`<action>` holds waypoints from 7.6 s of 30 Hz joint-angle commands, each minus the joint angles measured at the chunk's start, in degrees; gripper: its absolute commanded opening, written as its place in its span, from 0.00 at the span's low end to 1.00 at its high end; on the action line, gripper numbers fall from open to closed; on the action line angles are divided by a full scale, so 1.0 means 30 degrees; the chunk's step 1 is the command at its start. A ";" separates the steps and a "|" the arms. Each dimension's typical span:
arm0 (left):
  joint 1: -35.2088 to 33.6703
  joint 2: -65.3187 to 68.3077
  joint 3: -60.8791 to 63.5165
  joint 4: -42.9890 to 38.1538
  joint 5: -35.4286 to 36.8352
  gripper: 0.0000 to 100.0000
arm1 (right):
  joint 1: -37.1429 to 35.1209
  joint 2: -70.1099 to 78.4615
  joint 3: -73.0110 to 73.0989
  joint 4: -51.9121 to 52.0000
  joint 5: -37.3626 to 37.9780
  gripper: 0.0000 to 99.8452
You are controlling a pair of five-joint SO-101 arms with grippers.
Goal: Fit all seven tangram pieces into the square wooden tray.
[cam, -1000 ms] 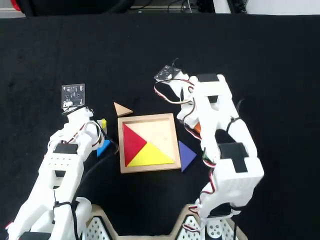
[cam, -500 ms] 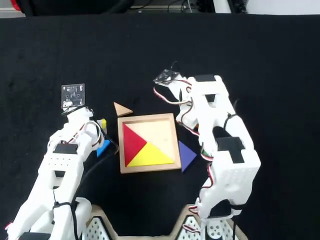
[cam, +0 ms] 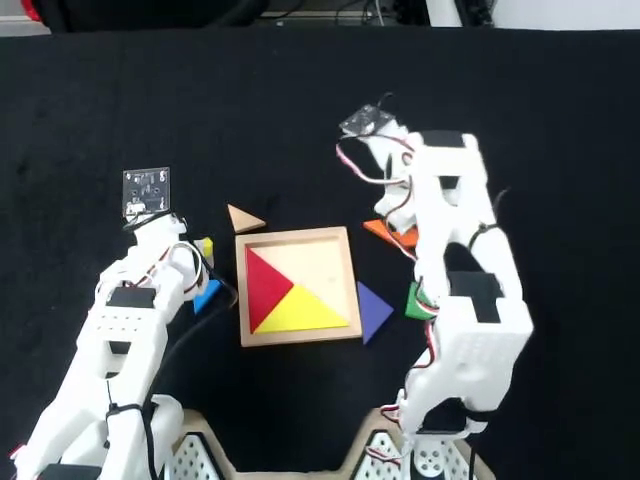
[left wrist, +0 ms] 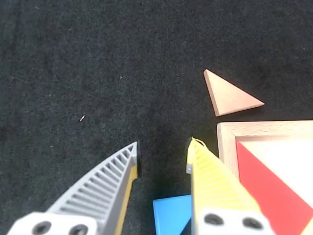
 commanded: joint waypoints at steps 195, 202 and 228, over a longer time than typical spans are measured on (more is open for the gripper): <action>0.0454 -0.0029 -0.3707 0.4513 -0.1788 0.18 | -0.0322 -1.6718 1.8388 -1.1810 -1.4154 0.02; 0.0513 -0.0234 -0.3121 0.5685 -0.1905 0.17 | -0.0352 -1.6718 1.8564 -1.1956 -1.4095 0.02; 0.0396 -0.0234 -0.0015 0.1143 -0.1758 0.17 | -0.2784 -1.6689 1.8828 -0.5187 -1.0110 0.02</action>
